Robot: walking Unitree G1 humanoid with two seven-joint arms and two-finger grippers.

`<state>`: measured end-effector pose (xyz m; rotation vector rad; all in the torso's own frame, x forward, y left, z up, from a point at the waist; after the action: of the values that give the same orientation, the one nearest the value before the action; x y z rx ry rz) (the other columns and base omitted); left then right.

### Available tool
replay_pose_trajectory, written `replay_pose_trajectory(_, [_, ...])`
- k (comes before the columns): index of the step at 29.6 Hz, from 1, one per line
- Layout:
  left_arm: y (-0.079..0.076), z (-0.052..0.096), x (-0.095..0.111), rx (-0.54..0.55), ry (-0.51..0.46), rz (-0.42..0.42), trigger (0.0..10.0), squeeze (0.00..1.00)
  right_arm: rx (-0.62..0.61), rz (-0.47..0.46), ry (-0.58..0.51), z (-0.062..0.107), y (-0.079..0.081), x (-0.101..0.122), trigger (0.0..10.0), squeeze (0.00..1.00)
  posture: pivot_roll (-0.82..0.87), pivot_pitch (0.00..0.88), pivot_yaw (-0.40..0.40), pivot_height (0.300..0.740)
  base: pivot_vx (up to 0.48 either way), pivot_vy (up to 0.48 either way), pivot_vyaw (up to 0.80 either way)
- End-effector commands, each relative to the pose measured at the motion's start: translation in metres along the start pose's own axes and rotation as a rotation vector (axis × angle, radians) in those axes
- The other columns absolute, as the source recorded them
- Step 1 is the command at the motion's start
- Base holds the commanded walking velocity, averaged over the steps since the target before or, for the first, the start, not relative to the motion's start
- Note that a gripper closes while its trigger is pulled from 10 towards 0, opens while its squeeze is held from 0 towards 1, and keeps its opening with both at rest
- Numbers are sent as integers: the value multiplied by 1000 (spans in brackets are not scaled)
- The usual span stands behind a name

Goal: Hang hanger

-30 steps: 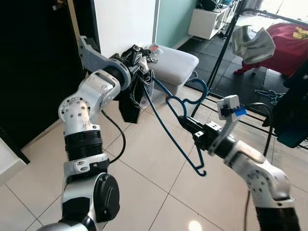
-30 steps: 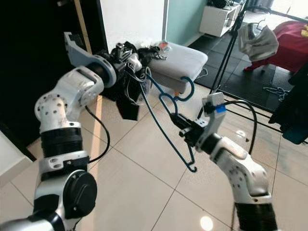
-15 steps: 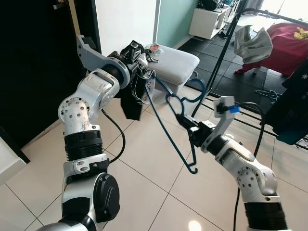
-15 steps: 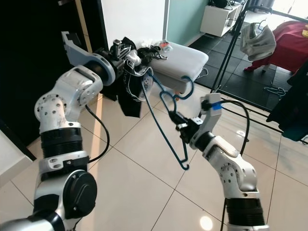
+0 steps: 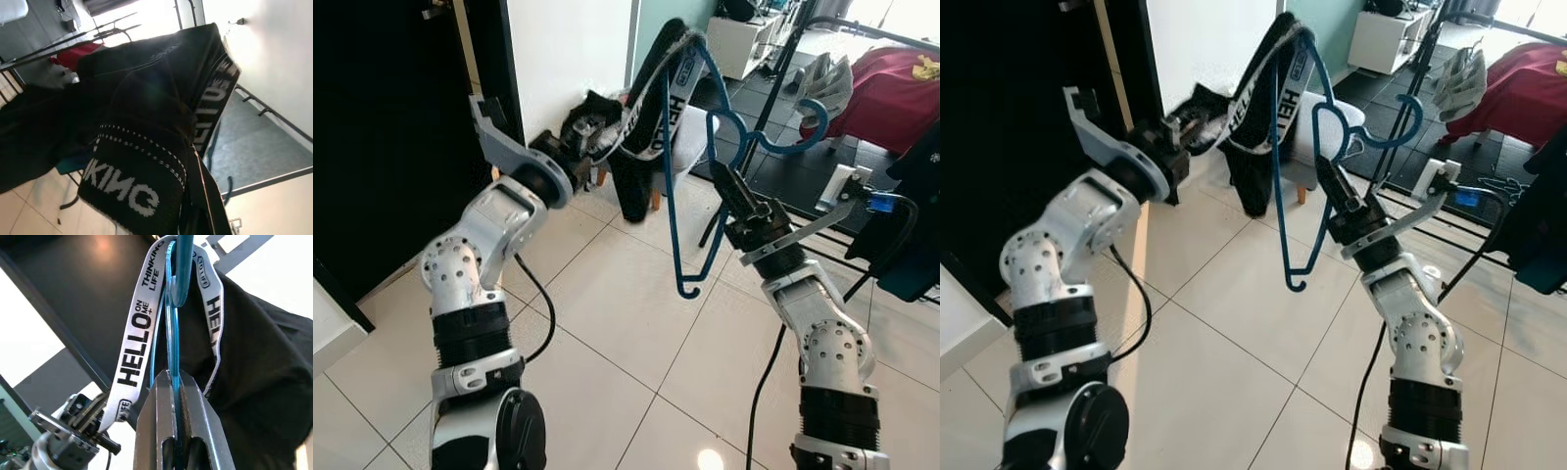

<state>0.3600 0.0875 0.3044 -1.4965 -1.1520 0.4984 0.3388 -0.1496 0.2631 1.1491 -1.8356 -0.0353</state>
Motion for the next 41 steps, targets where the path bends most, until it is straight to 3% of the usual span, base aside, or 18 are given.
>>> replay_pose_trajectory(1, [4, 0, -5, 8, 11, -15, 10000, 0, 22, -4, -41, 0, 4, 8, 10000, 0, 28, 73, -42, 740, 0, 0, 0])
replay_pose_trajectory(2, [8, 0, -9, 12, 15, -12, 10000, 412, 33, -8, -40, 0, 6, 8, 10000, 0, 28, 73, -42, 740, 0, 0, 0])
replay_pose_trajectory(3, [10, 0, -14, 8, 27, -12, 10000, 1000, 41, -12, -39, 0, 8, 7, 10000, 0, 28, 73, -42, 740, 0, 0, 0])
replay_pose_trajectory(11, [16, 4, -30, -10, 84, -26, 10000, 1000, 63, -21, -39, -1, 12, 7, 10000, 0, 26, 78, -38, 740, 0, 0, 0])
replay_pose_trajectory(12, [25, 11, -41, -9, 136, -39, 10000, 1000, 92, -19, -39, -1, 17, 9, 10000, 0, 28, 82, -35, 740, 0, 0, 0])
replay_pose_trajectory(16, [28, 14, -44, -7, 151, -44, 10000, 1000, 103, -17, -38, -1, 18, 10, 10000, 0, 28, 82, -35, 740, 0, 0, 0])
replay_pose_trajectory(22, [47, 30, -46, 38, 199, -111, 10000, 1000, 154, 9, -18, 1, 25, 13, 10000, 0, 31, 87, -35, 740, 0, 0, 0])
replay_pose_trajectory(26, [51, 40, -24, 72, 149, -180, 10000, 1000, 213, 67, 36, 9, 30, 19, 10000, 0, 33, 90, -39, 740, 0, 0, 0])
replay_pose_trajectory(28, [44, 40, 5, 97, 27, -219, 10000, 1000, 261, 125, 104, 20, 33, 23, 10000, 0, 38, 89, -47, 740, 0, 0, 0])
replay_pose_trajectory(29, [44, 40, 5, 97, 27, -219, 10000, 1000, 261, 125, 104, 20, 33, 23, 10000, 0, 38, 89, -47, 740, 0, 0, 0])
replay_pose_trajectory(30, [36, 39, 37, 131, -121, -241, 10000, 1000, 281, 173, 166, 33, 33, 27, 10000, 0, 38, 90, -50, 740, 0, 0, 0])
replay_pose_trajectory(31, [32, 40, 49, 140, -176, -248, 10000, 1000, 283, 197, 192, 39, 33, 29, 10000, 0, 38, 90, -50, 740, 0, 0, 0])
replay_pose_trajectory(36, [17, 44, 74, 128, -262, -278, 10000, 1000, 276, 247, 240, 51, 30, 37, 10000, 0, 26, 93, -52, 740, 0, 0, 0])
replay_pose_trajectory(37, [8, 47, 82, 114, -285, -304, 10000, 937, 274, 264, 250, 55, 30, 41, 10000, 0, 26, 93, -52, 740, 0, 0, 0])
replay_pose_trajectory(39, [3, 48, 87, 104, -300, -323, 10000, 937, 273, 274, 255, 57, 30, 44, 10000, 0, 25, 93, -51, 740, 0, 0, 0])
replay_pose_trajectory(40, [-3, 50, 90, 92, -307, -335, 10000, 800, 276, 283, 260, 58, 31, 46, 10000, 0, 25, 93, -51, 740, 0, 0, 0])
replay_pose_trajectory(41, [-6, 50, 91, 84, -310, -340, 10000, 800, 279, 288, 262, 59, 31, 47, 10000, 0, 25, 93, -51, 740, 0, 0, 0])
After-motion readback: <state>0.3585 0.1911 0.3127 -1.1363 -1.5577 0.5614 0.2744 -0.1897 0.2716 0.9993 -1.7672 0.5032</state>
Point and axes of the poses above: a point about 5 cm out from each wrist's last joint towards the gripper, its own z axis pointing back from the gripper into the wrist, its own x axis along the axis of the wrist's last joint, y = z × x, the point moved 3 cm from there along -z, pointing out of the wrist towards the gripper, and after that the axes turned 7 degrees about z, right-handed, at the moved point
